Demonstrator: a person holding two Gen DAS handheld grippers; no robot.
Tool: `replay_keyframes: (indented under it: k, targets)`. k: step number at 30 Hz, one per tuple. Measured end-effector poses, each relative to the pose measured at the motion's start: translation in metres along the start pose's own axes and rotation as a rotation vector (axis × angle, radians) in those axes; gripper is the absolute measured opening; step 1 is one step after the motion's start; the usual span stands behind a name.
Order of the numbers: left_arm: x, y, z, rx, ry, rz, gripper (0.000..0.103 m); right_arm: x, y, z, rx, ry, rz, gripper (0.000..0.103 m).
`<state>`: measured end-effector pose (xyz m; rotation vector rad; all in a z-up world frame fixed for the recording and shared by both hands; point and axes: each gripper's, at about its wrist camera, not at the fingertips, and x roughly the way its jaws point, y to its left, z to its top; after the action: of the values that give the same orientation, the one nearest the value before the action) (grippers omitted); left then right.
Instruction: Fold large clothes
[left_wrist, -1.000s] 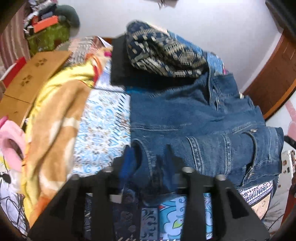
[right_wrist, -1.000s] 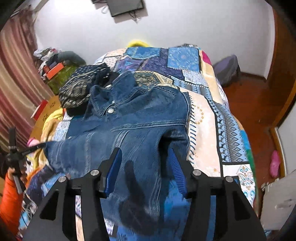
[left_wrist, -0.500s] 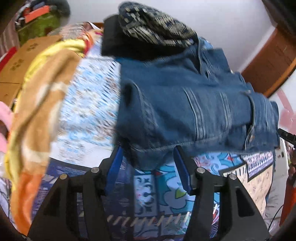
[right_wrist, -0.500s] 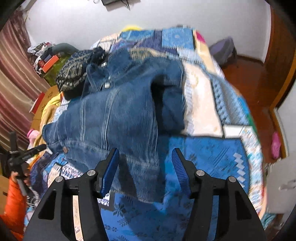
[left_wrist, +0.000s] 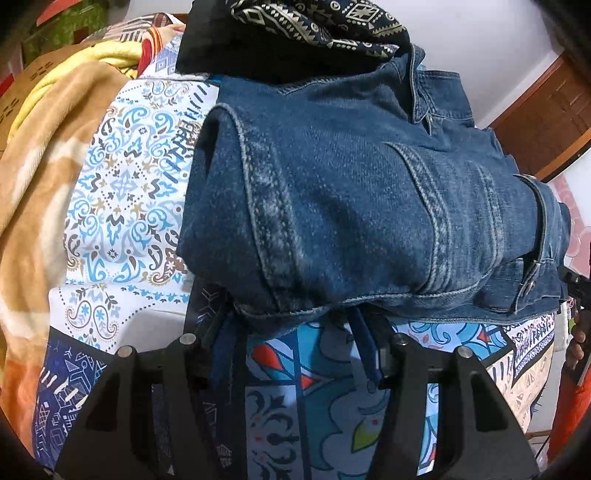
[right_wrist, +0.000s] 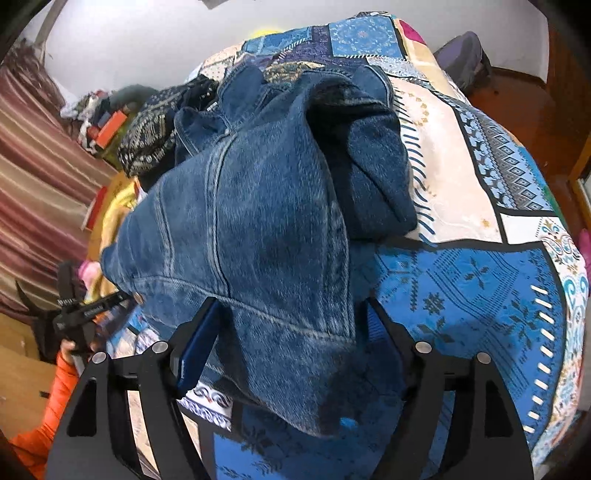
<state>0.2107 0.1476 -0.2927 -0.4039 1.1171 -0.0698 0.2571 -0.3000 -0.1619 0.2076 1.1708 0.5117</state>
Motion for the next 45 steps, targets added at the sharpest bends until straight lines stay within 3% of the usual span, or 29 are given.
replay_keyframes:
  k: [3,4,7,8,9,12,22,27,31,34,38,41,45]
  targets:
    - [-0.014,0.001,-0.002,0.03,-0.048,0.01,0.052,0.0,0.006,0.0,-0.022,-0.017,0.02,0.072]
    - [-0.019,0.0,-0.003,0.041,-0.069,0.02,0.045,-0.001,0.009,-0.001,-0.035,-0.025,0.022,0.068]
    - [-0.026,0.003,-0.003,0.036,-0.077,0.035,0.023,-0.003,0.017,0.0,-0.048,-0.066,-0.018,0.053]
    - [-0.028,0.003,-0.003,0.034,-0.072,0.027,0.019,-0.003,0.017,0.001,-0.043,-0.071,-0.016,0.043]
    - [-0.03,0.002,-0.003,0.037,-0.072,0.026,0.016,-0.004,0.017,0.002,-0.037,-0.075,-0.015,0.029]
    - [-0.043,-0.008,-0.004,0.068,-0.088,0.023,0.012,-0.012,0.02,0.003,-0.027,-0.069,0.02,0.019]
    - [-0.091,-0.045,0.02,0.118,-0.227,-0.076,0.01,-0.042,0.06,0.014,-0.145,-0.148,0.109,0.017]
    - [-0.099,-0.045,0.057,0.076,-0.285,-0.101,0.009,-0.05,0.066,0.057,-0.133,-0.224,0.154,0.016]
    - [-0.091,-0.038,0.098,0.033,-0.326,-0.077,0.009,-0.047,0.05,0.099,-0.073,-0.282,0.122,0.016]
    - [-0.069,-0.028,0.127,-0.027,-0.312,-0.052,0.009,-0.027,0.03,0.128,-0.013,-0.281,0.069,0.016]
    - [-0.032,-0.011,0.15,-0.062,-0.287,0.019,0.009,0.019,0.007,0.15,0.019,-0.21,-0.01,0.016]
    - [-0.002,-0.006,0.154,-0.041,-0.238,0.081,0.009,0.045,-0.006,0.153,0.021,-0.143,-0.044,0.017]
    - [0.026,-0.005,0.147,-0.003,-0.162,0.136,0.014,0.045,-0.011,0.146,-0.018,-0.101,-0.057,0.022]
